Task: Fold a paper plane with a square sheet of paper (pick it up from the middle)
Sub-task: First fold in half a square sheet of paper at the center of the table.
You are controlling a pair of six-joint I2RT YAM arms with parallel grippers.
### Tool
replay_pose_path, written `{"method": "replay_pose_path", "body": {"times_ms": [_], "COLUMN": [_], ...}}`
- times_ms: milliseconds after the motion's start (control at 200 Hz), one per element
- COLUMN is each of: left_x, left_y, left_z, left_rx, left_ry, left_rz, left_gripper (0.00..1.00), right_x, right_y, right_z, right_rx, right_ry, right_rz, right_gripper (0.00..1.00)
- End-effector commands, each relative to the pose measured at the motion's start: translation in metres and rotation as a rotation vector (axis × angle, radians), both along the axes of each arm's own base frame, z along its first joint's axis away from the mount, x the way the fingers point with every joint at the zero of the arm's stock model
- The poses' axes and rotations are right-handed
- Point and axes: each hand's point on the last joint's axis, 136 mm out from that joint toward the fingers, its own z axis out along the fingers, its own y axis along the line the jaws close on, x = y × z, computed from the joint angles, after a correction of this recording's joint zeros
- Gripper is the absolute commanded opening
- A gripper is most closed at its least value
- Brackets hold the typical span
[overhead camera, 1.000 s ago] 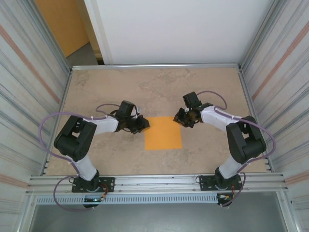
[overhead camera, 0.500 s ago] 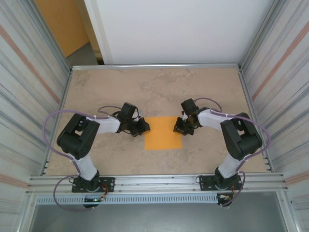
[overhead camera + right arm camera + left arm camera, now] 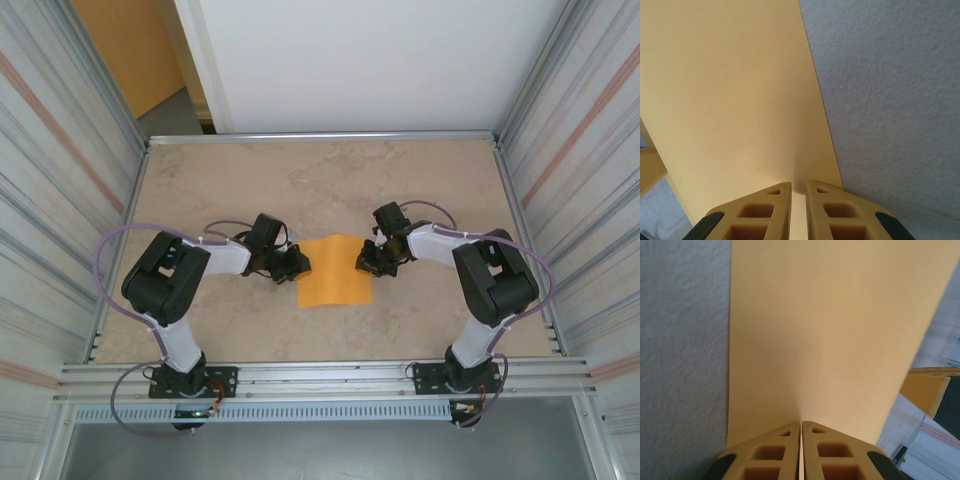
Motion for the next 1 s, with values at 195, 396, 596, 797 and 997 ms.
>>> {"method": "replay_pose_path", "body": {"times_ms": [195,396,596,797,997], "left_x": [-0.004,0.006,0.017,0.020,0.016], "left_y": [0.003,-0.003,-0.010,-0.015,-0.013], "left_z": [-0.011,-0.003,0.009,0.019,0.020], "left_rx": [0.029,-0.011,-0.065,-0.121,-0.124], "left_ry": [0.003,-0.034,-0.100,-0.157,-0.161], "left_rz": [0.009,0.030,0.040,0.029,0.022], "left_gripper": [0.14,0.21,0.33,0.53,0.69], "right_x": [0.004,0.010,0.020,0.021,0.018], "right_y": [0.005,0.020,0.028,0.030,0.041], "right_z": [-0.012,-0.013,-0.014,-0.016,-0.012], "right_rx": [-0.011,0.035,0.053,0.057,0.081], "right_ry": [0.016,0.028,0.030,0.042,0.039], "right_rz": [0.009,0.014,0.013,0.015,0.050], "right_gripper": [0.17,0.17,0.17,0.17,0.17]}}
